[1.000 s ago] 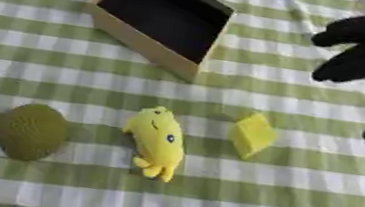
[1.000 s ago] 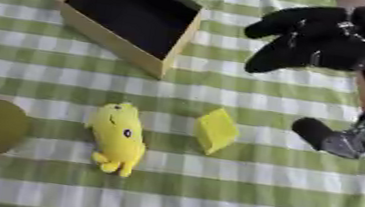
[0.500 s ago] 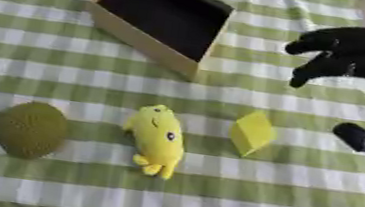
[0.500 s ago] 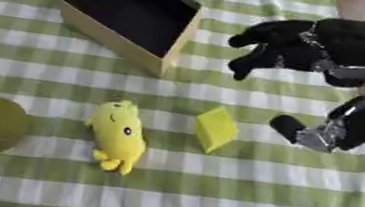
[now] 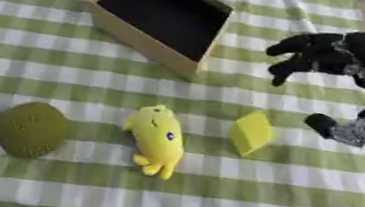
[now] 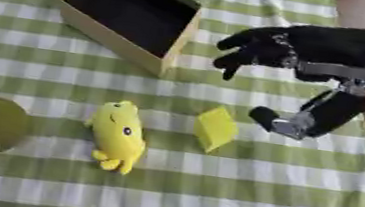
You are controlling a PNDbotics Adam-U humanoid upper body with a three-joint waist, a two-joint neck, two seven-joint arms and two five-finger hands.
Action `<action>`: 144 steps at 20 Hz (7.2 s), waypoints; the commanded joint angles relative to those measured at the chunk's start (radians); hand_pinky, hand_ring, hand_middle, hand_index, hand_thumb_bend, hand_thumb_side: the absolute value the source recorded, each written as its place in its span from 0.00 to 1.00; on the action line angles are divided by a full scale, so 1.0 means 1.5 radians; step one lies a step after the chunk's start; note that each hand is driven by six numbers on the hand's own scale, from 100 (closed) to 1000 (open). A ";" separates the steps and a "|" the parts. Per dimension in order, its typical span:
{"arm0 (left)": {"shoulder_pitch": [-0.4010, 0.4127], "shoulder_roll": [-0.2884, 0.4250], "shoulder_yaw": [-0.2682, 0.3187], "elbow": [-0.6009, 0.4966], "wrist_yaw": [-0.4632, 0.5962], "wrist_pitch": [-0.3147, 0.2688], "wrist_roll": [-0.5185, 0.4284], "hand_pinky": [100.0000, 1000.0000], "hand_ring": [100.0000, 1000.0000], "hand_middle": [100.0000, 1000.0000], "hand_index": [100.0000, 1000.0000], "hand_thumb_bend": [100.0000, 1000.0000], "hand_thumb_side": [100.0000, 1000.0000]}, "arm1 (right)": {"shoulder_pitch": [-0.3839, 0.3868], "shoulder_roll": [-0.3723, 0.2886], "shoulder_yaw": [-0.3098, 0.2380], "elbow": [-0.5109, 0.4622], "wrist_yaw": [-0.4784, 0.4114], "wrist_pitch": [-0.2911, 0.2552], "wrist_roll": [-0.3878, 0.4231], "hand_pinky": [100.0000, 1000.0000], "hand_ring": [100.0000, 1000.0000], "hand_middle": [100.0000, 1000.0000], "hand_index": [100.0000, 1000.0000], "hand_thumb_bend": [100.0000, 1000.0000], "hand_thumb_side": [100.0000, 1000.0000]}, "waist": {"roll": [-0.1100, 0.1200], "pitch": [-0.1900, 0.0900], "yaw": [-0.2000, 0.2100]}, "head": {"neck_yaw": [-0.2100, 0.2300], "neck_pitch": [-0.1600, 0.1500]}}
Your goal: Pick up objects on the table and place them in the box.
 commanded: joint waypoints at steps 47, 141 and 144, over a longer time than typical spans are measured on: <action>0.003 0.000 -0.007 -0.010 0.008 0.021 -0.017 0.65 0.76 0.66 0.80 0.00 0.53 | 0.016 0.070 0.021 0.063 0.130 -0.204 0.230 1.00 1.00 0.82 1.00 0.23 0.48 | 0.003 -0.023 0.004 | -0.007 0.005; 0.023 -0.008 -0.018 -0.010 0.013 0.051 -0.047 0.63 0.75 0.66 0.80 0.00 0.53 | -0.038 0.090 -0.057 0.045 -0.003 -0.144 0.150 0.98 1.00 0.34 0.71 0.00 0.22 | 0.006 -0.022 0.003 | -0.008 -0.011; 0.022 -0.006 -0.018 -0.010 0.015 0.050 -0.047 0.63 0.75 0.66 0.80 0.00 0.53 | -0.077 0.101 -0.063 0.068 -0.035 -0.134 0.157 0.96 1.00 0.33 0.70 0.00 0.23 | 0.006 -0.024 0.006 | -0.012 -0.010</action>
